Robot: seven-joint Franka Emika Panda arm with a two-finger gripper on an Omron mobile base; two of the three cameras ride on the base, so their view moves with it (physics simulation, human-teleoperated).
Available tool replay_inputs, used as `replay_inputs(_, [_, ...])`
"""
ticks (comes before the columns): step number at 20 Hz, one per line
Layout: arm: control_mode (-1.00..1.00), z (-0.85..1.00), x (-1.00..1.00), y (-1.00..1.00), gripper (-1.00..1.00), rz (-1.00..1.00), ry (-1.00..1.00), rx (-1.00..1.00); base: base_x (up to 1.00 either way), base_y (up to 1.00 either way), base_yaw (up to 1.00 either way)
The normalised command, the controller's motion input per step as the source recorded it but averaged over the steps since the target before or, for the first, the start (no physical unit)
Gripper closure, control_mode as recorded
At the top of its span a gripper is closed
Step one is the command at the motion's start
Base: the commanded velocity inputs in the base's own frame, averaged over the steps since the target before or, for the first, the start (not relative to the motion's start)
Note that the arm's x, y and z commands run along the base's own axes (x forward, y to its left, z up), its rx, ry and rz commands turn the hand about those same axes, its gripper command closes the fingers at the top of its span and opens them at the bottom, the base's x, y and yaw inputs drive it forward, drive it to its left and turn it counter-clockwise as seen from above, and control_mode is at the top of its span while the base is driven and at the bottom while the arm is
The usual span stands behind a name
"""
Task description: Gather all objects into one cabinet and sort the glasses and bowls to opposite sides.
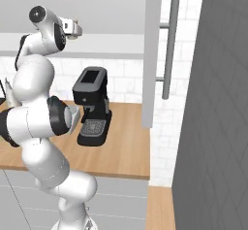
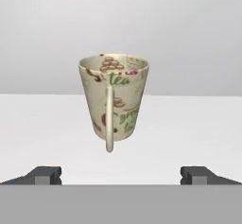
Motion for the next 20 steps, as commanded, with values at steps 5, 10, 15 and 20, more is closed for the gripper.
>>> replay_inputs(5, [-1.00, -0.01, 0.36, 0.00, -1.00, 0.02, 0.00, 0.00, 0.00, 0.00, 0.00])
replay_inputs(10, [-1.00, -0.03, 0.25, 0.00, -1.00, 0.00, 0.00, 0.00, 0.00, 0.00, 0.00])
replay_inputs(15, [-1.00, -0.11, 0.24, 0.00, 1.00, 0.00, 0.00, 0.00, 0.00, 0.00, 0.00])
replay_inputs(20, [-1.00, -0.07, 0.02, 0.00, 1.00, 0.00, 0.00, 0.00, 0.00, 0.00, 0.00])
